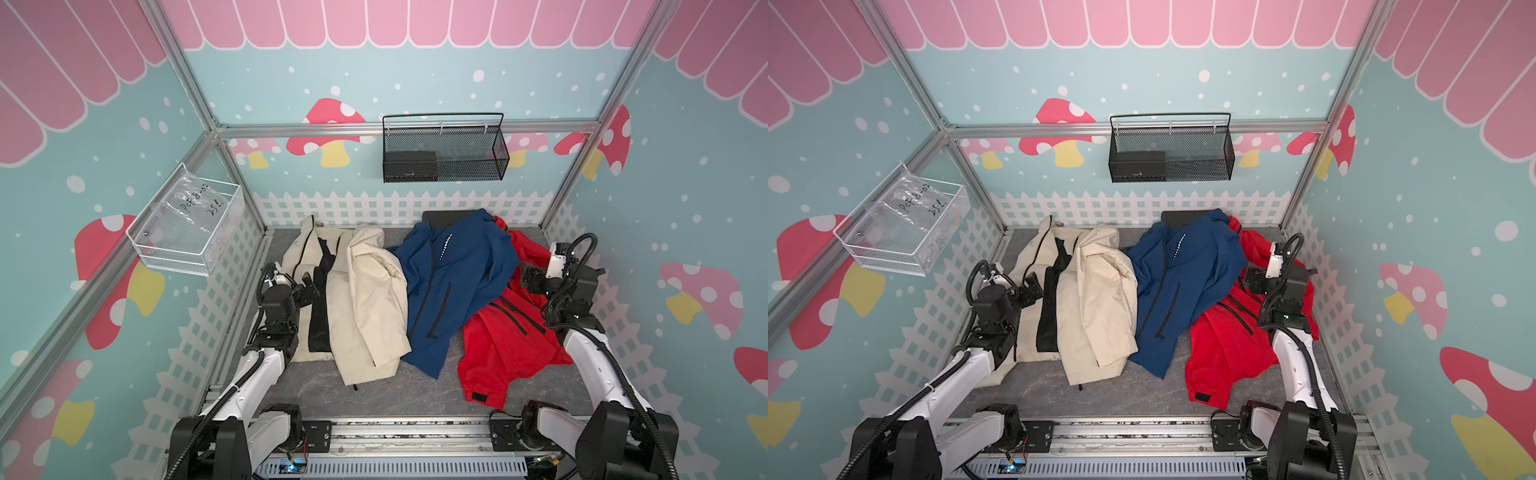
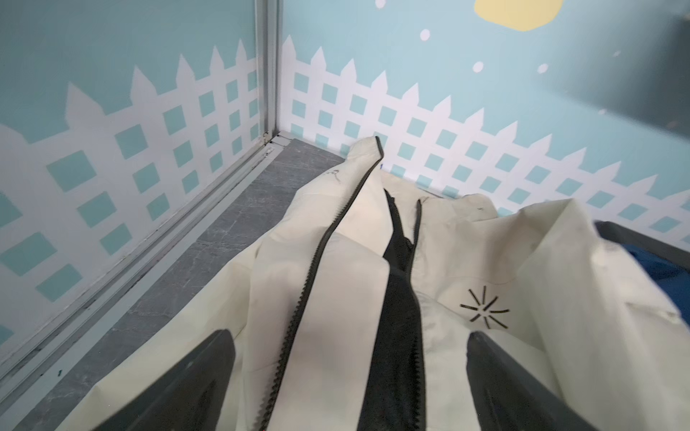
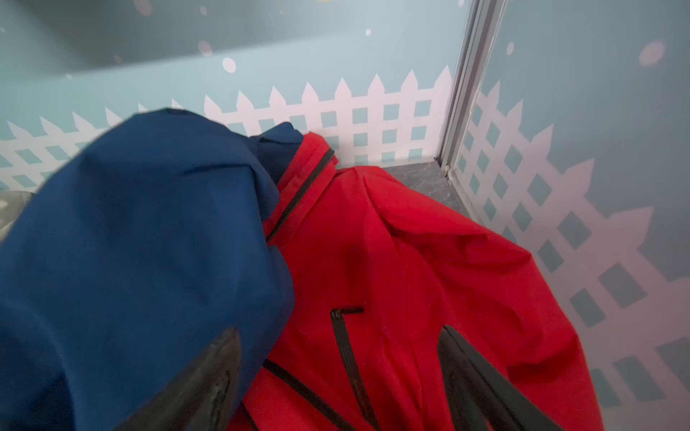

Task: Unzip the jacket
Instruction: Reset both arms

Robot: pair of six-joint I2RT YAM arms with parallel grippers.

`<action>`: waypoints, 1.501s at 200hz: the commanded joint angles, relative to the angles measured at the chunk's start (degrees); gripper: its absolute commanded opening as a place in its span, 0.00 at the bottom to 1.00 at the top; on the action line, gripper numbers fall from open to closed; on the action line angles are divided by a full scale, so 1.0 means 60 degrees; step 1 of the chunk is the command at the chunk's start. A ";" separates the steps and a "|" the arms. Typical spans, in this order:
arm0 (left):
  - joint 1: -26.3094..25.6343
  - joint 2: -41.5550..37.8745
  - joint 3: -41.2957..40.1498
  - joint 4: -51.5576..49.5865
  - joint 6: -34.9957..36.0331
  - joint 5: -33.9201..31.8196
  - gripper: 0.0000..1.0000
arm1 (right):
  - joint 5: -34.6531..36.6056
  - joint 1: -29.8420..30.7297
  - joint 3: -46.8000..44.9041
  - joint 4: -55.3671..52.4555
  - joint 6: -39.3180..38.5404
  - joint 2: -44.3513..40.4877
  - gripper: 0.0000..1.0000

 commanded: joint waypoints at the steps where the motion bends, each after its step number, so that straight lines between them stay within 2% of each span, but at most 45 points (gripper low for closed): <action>1: -0.0150 -0.0487 -0.1021 0.2194 0.0405 -0.1472 0.99 | 0.0297 -0.0652 -0.0380 0.0756 -0.0378 -0.0294 0.92; 22: -0.0393 -0.0670 -0.1837 0.3367 0.0644 -0.2049 0.99 | 0.0462 -0.1512 -0.0983 0.1219 -0.0040 -0.0604 0.92; 48: -0.0830 -0.0344 -0.2340 0.3850 0.1223 -0.3481 0.99 | 0.0297 -0.2757 -0.1951 0.1848 0.0429 -0.0719 0.91; 64: -0.0842 -0.0118 -0.2983 0.4934 0.1308 -0.4066 0.99 | 0.0266 -0.3195 -0.2629 0.2609 0.0439 -0.0628 0.90; 85: -0.0851 0.0132 -0.3870 0.6606 0.1788 -0.4399 0.99 | 0.0079 -0.3229 -0.3758 0.4339 0.0178 -0.0561 0.84; 107: -0.0851 0.0653 -0.4428 0.7800 0.2119 -0.4728 0.99 | 0.0313 -0.3212 -0.5208 0.6357 -0.0151 -0.0670 0.82; 124: -0.0877 0.1193 -0.4721 0.8698 0.2039 -0.4722 0.99 | 0.0684 -0.3220 -0.6305 0.7761 -0.0309 -0.0682 0.85; 143: -0.0988 0.1421 -0.4621 0.8993 0.2467 -0.4849 0.99 | 0.0655 -0.3204 -0.7035 0.8801 -0.0311 -0.0522 0.87; 153: -0.1055 0.1707 -0.4711 0.9714 0.2759 -0.4891 0.99 | 0.0550 -0.3190 -0.7275 0.9247 -0.0246 -0.0294 0.88; 158: -0.1056 0.1870 -0.4803 1.0202 0.2783 -0.4872 0.99 | 0.0527 -0.3161 -0.7373 0.9488 -0.0208 -0.0165 0.94; 172: -0.1126 0.2098 -0.5016 1.1132 0.3203 -0.4632 0.99 | 0.0406 -0.3063 -0.7610 1.0063 -0.0190 0.0160 0.97; 193: -0.1130 0.2260 -0.4781 1.0958 0.3454 -0.4151 0.99 | 0.0487 -0.2801 -0.7757 1.0843 -0.0434 0.0750 0.99; 217: -0.1130 0.2465 -0.4245 1.0205 0.3511 -0.4139 0.99 | 0.0665 -0.2622 -0.7915 1.1705 -0.0506 0.1307 1.00; 246: -0.1188 0.2418 -0.3243 0.7742 0.3513 -0.5089 0.99 | 0.0855 -0.2524 -0.8238 1.2795 -0.0570 0.1910 0.99; 262: -0.1188 0.2341 -0.3390 0.7954 0.3607 -0.4917 0.99 | 0.0762 -0.2523 -0.8461 1.3668 -0.0509 0.2301 1.00; 276: -0.1174 0.2286 -0.3519 0.8122 0.3628 -0.4863 0.99 | 0.0775 -0.2409 -0.8275 1.3228 -0.0683 0.2299 1.00; 300: -0.1185 0.2248 -0.3605 0.8293 0.3789 -0.4517 0.99 | 0.0984 -0.2043 -0.8360 1.3741 -0.1069 0.2686 1.00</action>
